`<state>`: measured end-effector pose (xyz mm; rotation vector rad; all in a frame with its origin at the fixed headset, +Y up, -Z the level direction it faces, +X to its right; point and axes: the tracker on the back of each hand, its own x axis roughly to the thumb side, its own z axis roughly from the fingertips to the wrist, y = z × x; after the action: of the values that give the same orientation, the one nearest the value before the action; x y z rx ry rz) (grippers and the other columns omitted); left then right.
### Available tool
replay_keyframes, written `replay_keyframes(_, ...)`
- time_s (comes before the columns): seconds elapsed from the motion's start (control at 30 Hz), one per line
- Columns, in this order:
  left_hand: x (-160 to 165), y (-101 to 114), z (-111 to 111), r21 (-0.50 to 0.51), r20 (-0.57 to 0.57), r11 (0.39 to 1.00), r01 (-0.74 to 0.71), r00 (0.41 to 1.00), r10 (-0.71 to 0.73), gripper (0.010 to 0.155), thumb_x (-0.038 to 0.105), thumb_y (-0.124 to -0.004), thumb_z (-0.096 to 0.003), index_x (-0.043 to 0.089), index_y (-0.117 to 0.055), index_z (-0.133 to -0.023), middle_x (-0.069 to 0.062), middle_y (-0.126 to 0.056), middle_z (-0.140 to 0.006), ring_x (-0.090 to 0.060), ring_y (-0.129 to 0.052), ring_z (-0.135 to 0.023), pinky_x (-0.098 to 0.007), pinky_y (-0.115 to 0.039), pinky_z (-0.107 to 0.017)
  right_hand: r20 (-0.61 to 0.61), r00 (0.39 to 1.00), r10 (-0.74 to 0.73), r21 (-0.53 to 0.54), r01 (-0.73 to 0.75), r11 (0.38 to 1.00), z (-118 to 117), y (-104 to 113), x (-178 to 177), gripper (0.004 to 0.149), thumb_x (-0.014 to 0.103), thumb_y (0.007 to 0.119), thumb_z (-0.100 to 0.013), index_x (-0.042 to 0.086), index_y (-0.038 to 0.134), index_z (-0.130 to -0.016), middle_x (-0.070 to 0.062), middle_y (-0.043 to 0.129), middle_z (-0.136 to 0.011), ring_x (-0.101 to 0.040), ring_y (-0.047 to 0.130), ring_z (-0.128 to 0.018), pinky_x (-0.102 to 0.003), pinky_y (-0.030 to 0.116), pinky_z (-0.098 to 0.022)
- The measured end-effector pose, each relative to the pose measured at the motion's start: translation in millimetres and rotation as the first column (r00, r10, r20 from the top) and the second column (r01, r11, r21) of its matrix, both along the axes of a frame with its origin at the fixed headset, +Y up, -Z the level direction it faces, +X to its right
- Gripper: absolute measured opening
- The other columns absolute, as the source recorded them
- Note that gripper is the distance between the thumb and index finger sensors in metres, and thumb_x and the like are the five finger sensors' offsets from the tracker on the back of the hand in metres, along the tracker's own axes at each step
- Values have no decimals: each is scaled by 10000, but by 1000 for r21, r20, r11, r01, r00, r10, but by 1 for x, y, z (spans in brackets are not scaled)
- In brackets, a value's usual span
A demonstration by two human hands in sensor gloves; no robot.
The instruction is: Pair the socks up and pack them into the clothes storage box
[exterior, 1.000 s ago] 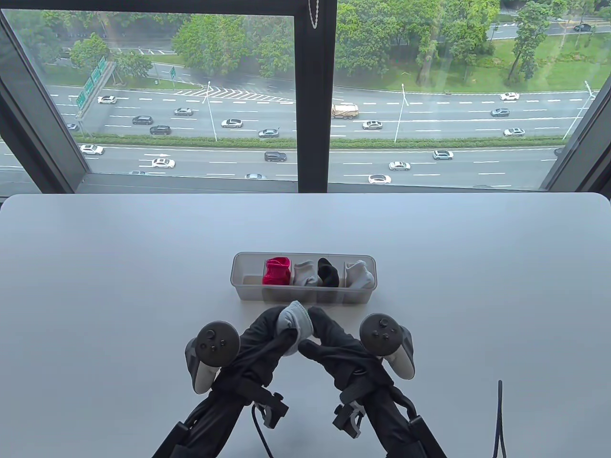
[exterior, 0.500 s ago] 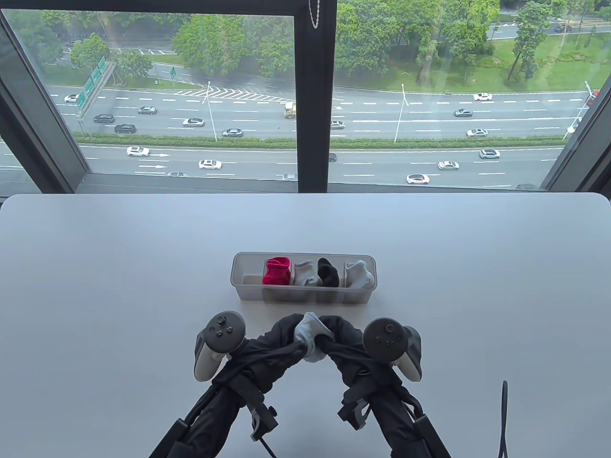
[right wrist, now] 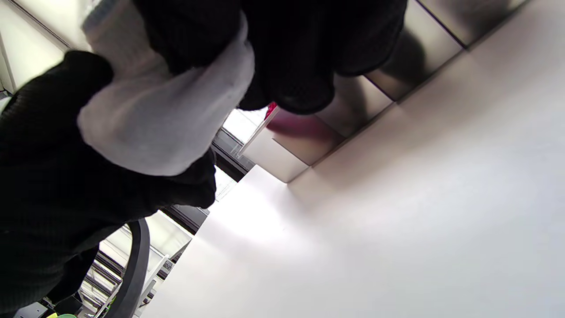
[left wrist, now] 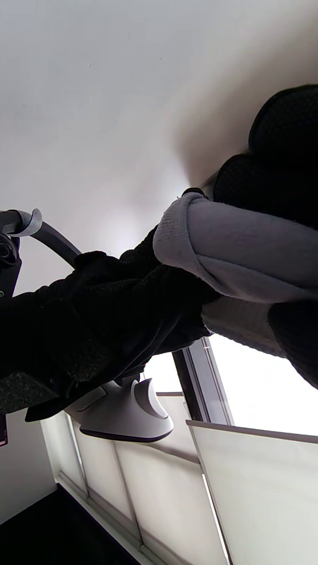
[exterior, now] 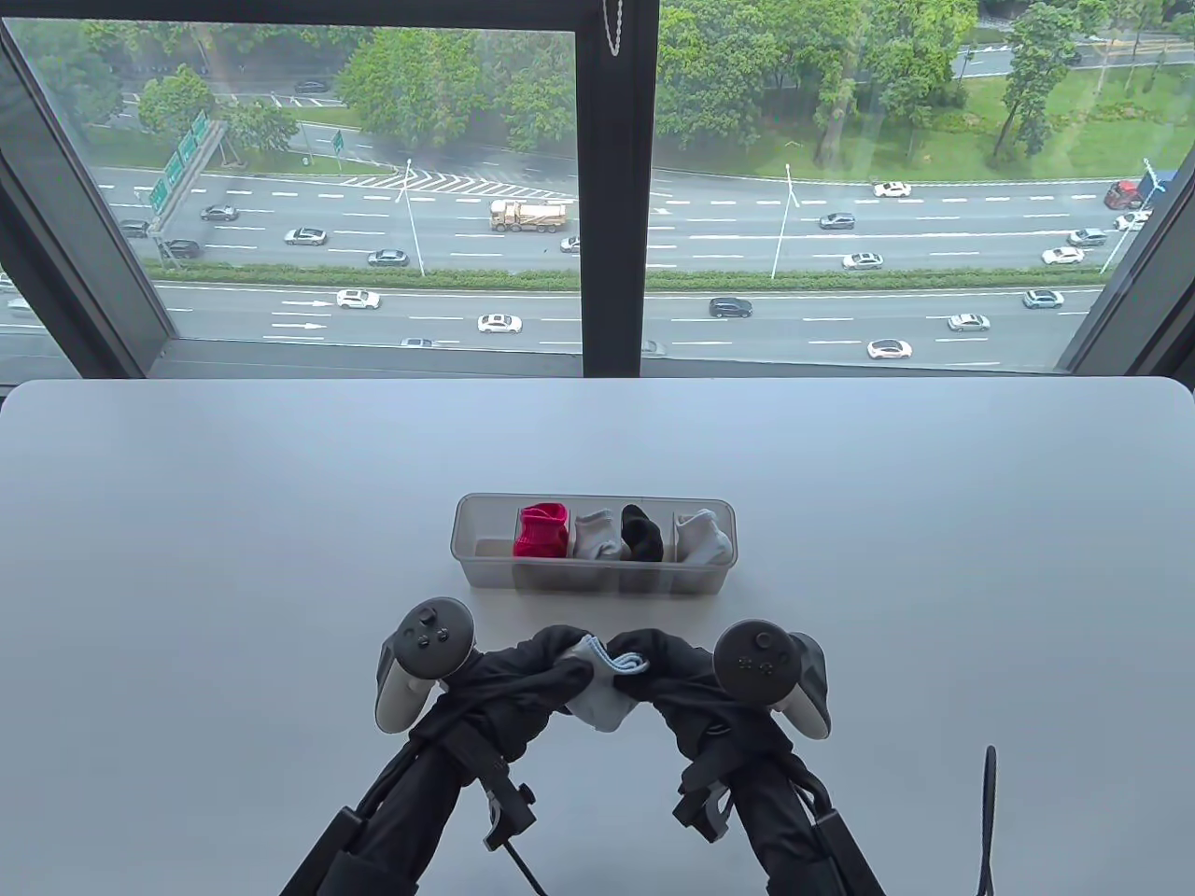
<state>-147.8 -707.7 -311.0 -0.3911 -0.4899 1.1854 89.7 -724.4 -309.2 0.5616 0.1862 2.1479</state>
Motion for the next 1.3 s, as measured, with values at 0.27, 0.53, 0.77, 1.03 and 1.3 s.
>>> replay_keyframes(0.27, -3, -3, 5, 75, -86, 990, 121, 990, -114, 429, 293, -708, -565, 125, -653, -956, -207, -846, -882, -435, -928, -714, -654, -734, -606, 34, 996, -87, -58, 89, 994, 5, -4, -14, 449, 407, 663, -600, 173, 698, -981, -106, 907, -839, -291, 937, -748, -519, 749, -645)
replay_keyframes(0.53, -12, -5, 5, -28, -32, 995, 95, 995, -96, 526, 258, -710, -584, 87, -610, -1071, -223, -790, -1017, -457, -869, -879, -625, -712, -669, 82, 989, -122, -83, 129, 988, 2, -9, -5, 465, 362, 684, -594, 178, 640, -1020, -85, 883, -853, -274, 919, -772, -511, 732, -672)
replay_keyframes(0.77, -19, 22, 10, 141, -261, 949, 284, 935, -241, 432, 197, -731, -569, 75, -756, -983, -236, -896, -915, -461, -947, -769, -604, -766, -621, 221, 960, -174, -95, 198, 976, -7, -8, 17, 411, 321, 740, -592, 186, 754, -981, -84, 951, -849, -269, 954, -772, -491, 754, -666)
replay_keyframes(1.03, -55, 75, -28, 205, -736, 719, 664, 589, -334, 440, 270, -721, -590, 141, -727, -1010, -164, -892, -958, -423, -877, -885, -599, -715, -674, 451, 845, 288, 75, -357, 931, -3, 28, 62, 543, 366, 590, -649, 117, 521, -1126, -252, 516, -1184, -482, 457, -1071, -631, 417, -751)
replay_keyframes(1.3, -39, 34, -110, -60, -698, 528, 847, 343, -629, 427, 298, -739, -579, 187, -765, -990, -112, -910, -977, -382, -844, -945, -600, -685, -704, 447, 661, 603, -35, -661, 750, -7, 16, 74, 647, 425, 522, -652, 95, 332, -1175, -245, 216, -1235, -479, 149, -1092, -653, 213, -739)
